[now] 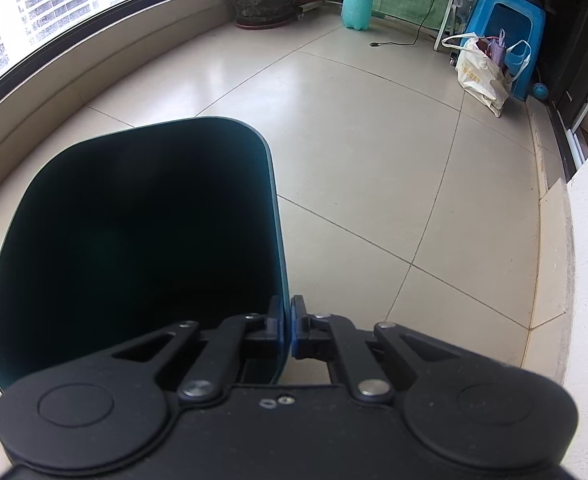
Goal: Collect trash
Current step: 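Carry the wrapper into the wastebasket and open the left gripper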
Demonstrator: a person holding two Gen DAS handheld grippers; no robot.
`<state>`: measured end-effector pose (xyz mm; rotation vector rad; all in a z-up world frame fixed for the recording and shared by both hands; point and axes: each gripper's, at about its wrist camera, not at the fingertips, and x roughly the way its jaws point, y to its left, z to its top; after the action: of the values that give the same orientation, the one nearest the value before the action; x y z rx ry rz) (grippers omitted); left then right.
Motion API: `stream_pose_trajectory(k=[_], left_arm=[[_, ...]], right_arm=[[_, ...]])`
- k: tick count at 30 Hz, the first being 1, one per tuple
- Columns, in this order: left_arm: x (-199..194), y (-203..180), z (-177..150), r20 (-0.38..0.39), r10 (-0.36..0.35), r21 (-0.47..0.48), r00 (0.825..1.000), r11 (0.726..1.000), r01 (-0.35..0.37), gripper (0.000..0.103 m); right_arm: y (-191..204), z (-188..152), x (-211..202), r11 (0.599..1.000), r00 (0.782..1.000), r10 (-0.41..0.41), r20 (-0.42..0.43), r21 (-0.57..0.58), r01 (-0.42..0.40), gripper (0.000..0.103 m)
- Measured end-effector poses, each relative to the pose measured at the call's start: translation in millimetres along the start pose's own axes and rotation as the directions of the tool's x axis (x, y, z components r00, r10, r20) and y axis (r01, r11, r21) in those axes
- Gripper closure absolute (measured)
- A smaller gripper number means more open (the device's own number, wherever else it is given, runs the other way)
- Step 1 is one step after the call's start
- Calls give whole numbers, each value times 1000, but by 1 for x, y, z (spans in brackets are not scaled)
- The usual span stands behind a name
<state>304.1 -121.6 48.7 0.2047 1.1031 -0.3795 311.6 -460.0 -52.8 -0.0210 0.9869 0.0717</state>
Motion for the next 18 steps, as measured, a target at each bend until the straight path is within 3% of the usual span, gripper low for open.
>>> stream_pose_trajectory(k=[7,18], left_arm=[[73,-34,43,-52,4,-54,999,999,-7,51],[167,-67,49,-198,34,-74,980,996,-50,51]], right_arm=[[-2,0,3,1000,1000,0,2,-21,0,101],[3,-12,-2,999,1000,-24,-7,-47,24,101]])
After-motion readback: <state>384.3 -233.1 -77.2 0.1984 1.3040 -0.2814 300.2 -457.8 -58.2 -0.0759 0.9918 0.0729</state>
